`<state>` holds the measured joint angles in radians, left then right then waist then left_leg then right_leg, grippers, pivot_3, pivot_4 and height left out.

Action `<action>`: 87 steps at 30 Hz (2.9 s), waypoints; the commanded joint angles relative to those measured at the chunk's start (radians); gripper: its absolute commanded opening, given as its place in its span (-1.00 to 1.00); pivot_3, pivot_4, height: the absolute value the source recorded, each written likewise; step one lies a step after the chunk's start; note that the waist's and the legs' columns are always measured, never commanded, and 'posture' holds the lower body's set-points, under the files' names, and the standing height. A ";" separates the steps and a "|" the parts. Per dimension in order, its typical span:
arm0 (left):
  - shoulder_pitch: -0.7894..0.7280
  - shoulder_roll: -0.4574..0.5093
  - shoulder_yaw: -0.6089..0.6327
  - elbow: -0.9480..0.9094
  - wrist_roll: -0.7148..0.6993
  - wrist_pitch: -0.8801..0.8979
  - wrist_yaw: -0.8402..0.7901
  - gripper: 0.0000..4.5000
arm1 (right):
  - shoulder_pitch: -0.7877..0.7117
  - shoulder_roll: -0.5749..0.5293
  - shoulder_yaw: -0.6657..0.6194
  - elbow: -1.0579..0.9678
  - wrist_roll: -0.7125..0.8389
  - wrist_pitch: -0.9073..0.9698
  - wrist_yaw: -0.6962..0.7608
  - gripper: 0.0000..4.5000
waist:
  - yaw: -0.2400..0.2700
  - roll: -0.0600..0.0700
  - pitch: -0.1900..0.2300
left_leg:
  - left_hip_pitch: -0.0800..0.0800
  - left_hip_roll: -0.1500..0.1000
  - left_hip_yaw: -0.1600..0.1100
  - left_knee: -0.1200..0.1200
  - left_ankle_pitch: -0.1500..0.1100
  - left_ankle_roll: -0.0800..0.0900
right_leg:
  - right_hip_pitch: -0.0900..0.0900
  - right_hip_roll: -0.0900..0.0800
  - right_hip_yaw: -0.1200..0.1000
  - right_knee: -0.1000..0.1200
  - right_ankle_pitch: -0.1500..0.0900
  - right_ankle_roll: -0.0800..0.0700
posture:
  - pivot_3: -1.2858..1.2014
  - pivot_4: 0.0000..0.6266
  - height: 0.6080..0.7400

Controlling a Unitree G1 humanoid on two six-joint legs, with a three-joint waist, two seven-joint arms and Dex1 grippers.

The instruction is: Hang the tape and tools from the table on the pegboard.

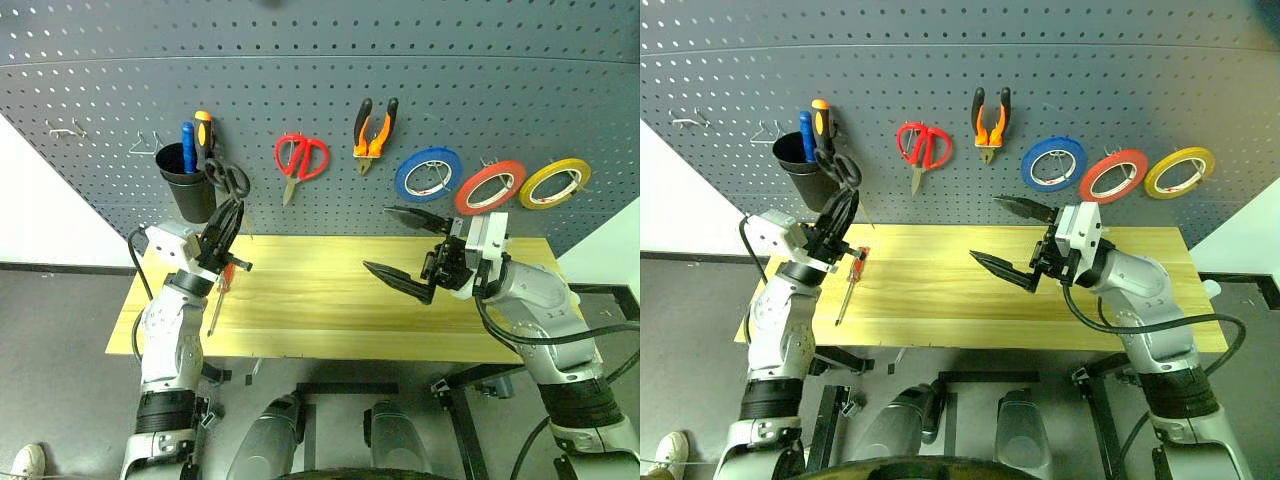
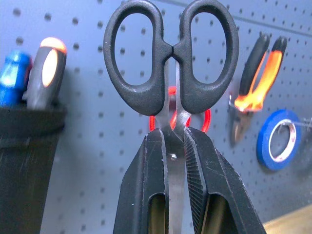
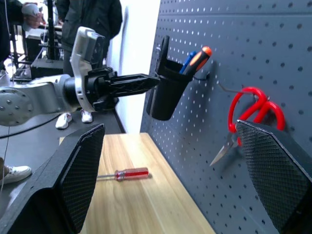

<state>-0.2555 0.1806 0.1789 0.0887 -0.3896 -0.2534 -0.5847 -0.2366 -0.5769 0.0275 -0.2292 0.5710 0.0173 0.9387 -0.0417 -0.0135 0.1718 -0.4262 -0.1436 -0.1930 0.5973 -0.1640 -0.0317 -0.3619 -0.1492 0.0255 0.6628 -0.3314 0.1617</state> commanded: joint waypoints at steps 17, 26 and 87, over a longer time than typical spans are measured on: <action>-0.238 0.012 -0.096 0.290 0.209 -0.045 0.088 -0.93 | 0.020 0.022 -0.027 -0.032 -0.049 -0.001 0.001 1.00 | -0.006 -0.001 -0.009 | 0.000 0.000 0.000 0.000 0.000 0.000 | 0.000 0.000 0.000 0.001 0.000 0.000 | -0.06 -0.75 1.00; -0.277 0.012 -0.114 0.350 0.251 -0.042 0.122 -0.93 | 0.025 0.025 -0.021 -0.033 -0.055 0.005 0.002 1.00 | -0.008 -0.001 -0.014 | 0.000 0.000 0.000 0.001 0.000 0.000 | 0.000 0.000 0.000 0.001 0.001 0.001 | -0.05 -0.75 1.00; -0.509 0.208 -0.045 1.158 0.342 0.571 0.239 -0.64 | 0.343 -0.044 -0.008 -0.048 -0.231 -0.056 0.034 1.00 | -0.028 -0.010 -0.011 | 0.000 0.000 -0.001 -0.001 -0.001 0.000 | -0.001 -0.001 0.000 0.001 0.000 0.002 | -0.10 -0.40 1.00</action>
<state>-0.7553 0.3876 0.1334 1.2419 -0.0531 0.3260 -0.3453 0.1077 -0.6104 0.0439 -0.2359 0.3285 -0.0332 0.9777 -0.0695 -0.0232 0.1606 -0.4264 -0.1440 -0.1938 0.5967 -0.1646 -0.0319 -0.3627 -0.1496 0.0252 0.6638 -0.3314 0.1634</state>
